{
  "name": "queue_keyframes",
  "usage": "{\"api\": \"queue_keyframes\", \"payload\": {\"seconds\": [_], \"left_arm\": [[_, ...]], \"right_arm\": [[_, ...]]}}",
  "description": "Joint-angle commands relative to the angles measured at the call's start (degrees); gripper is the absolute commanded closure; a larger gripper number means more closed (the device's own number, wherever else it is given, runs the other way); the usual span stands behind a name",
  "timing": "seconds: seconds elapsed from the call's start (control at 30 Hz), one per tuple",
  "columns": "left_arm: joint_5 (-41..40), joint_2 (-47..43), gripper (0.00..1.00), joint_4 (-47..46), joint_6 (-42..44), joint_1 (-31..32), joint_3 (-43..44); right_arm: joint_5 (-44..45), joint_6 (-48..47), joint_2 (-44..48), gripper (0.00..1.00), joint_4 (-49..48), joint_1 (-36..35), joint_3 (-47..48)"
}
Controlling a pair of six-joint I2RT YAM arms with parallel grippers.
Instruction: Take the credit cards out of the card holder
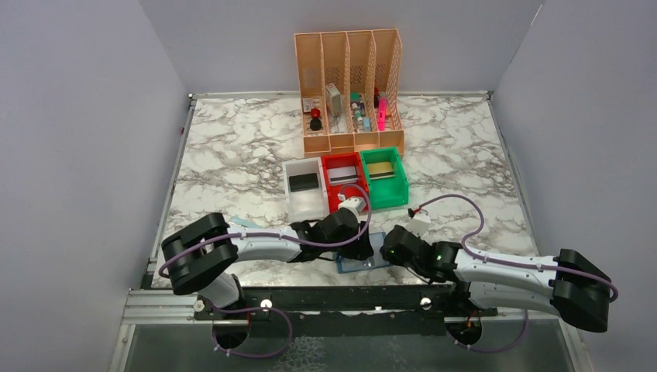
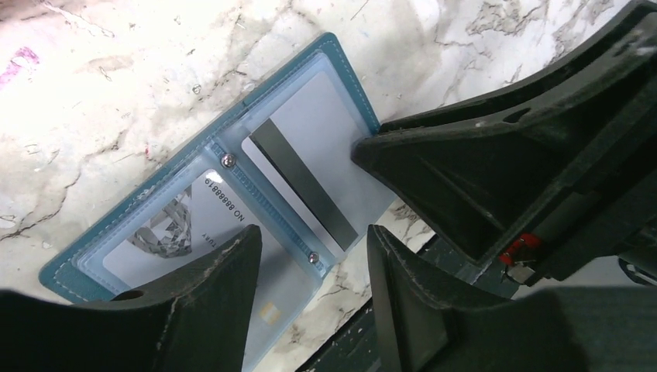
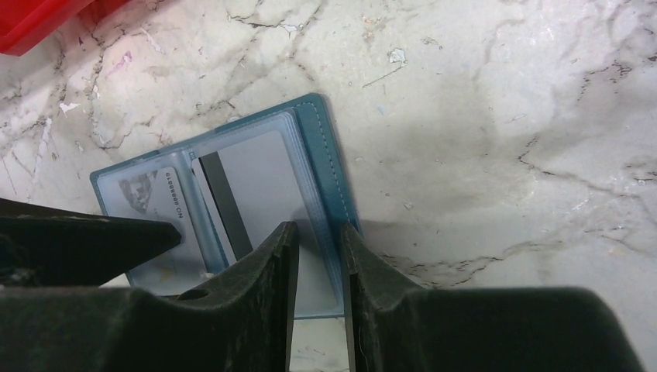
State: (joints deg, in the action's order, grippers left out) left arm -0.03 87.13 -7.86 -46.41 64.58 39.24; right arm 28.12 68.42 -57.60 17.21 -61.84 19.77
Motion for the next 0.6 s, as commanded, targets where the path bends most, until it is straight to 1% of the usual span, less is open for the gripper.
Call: {"api": "queue_keyframes", "payload": {"seconds": [0.0, 0.17, 0.2, 0.33, 0.43, 0.57], "left_arm": [[0.98, 2.29, 0.47, -2.94, -1.76, 0.20, 0.11], [0.14, 3.33, 0.54, -6.43, -4.09, 0.19, -2.72], [0.29, 3.61, 0.56, -7.18, -4.45, 0.18, -3.17], [0.16, 4.27, 0.62, -8.14, -5.71, 0.21, -3.67], [-0.99, 3.49, 0.69, -9.53, -7.21, 0.37, -5.22], [-0.66, 3.95, 0.71, -11.00, -8.83, 0.36, -5.64]], "right_arm": [[0.69, 0.62, -1.18, 0.70, 1.85, -0.04, -2.43], [0.52, -0.05, -0.30, 0.73, 1.00, -0.04, -3.08], [-1.16, -0.39, 0.03, 0.73, 0.65, -0.03, -3.26], [-1.97, -0.99, 0.79, 0.74, 0.15, -0.07, -3.63], [-2.25, -1.42, 1.53, 0.74, 0.39, -0.03, -3.43], [-2.57, -2.00, 2.58, 0.74, -0.02, -0.01, -3.48]]}}
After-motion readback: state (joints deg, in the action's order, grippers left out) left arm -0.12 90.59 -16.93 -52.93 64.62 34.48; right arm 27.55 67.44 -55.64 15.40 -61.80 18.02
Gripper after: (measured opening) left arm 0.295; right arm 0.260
